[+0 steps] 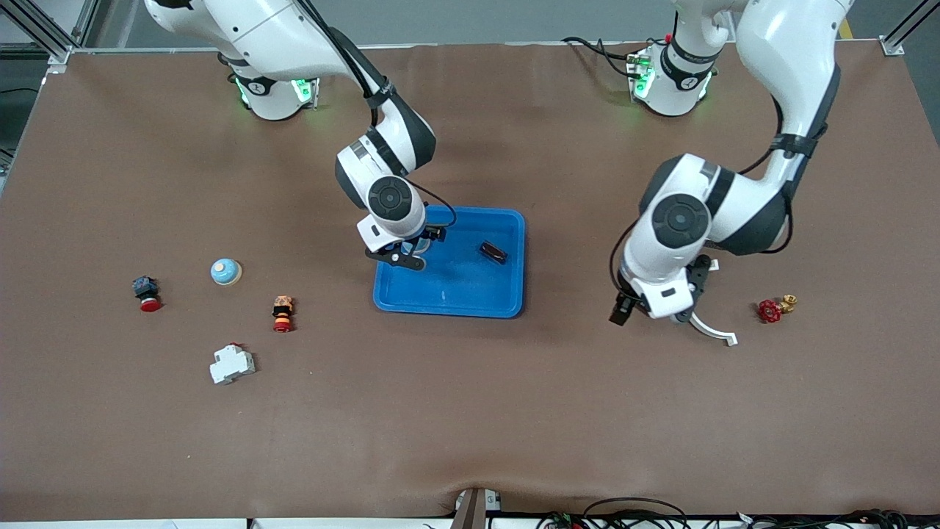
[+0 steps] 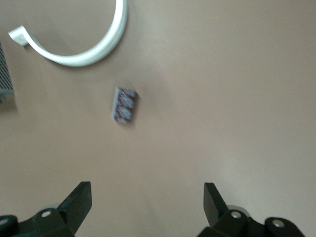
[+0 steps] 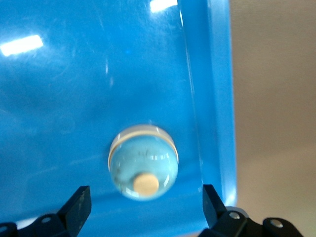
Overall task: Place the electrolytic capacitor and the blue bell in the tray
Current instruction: 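Grasp a second capacitor with the left gripper while the right grasps another bell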
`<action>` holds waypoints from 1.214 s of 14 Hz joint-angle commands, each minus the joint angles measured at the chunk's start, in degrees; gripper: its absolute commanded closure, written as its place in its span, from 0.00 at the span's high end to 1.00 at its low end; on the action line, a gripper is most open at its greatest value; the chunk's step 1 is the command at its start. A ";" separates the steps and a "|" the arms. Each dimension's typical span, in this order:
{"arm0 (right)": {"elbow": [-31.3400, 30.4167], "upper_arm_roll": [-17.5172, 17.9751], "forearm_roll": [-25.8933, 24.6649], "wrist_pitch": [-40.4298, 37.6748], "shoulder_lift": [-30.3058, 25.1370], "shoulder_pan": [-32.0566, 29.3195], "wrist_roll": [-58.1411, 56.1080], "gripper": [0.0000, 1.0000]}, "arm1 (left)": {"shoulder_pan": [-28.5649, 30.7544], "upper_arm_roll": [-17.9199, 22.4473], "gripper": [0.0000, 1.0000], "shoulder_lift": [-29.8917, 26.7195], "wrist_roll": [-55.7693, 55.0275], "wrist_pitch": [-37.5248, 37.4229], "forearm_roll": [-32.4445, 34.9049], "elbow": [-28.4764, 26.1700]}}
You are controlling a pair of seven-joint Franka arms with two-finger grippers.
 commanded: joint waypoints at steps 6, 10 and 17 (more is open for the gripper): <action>3.20 -1.34 -9.86 -21.45 -17.19 -11.61 -25.89 1.00 | 5.33 -0.31 1.00 5.46 0.28 4.50 8.26 -4.39; 1.62 -1.34 -11.27 -21.21 -20.20 -27.95 -55.68 1.00 | 7.88 -0.31 0.83 9.06 0.28 7.84 11.27 -4.48; -12.25 -1.43 -11.53 3.72 -18.10 -41.88 -72.08 1.00 | 7.88 -0.40 0.44 10.39 0.20 9.78 11.36 -4.48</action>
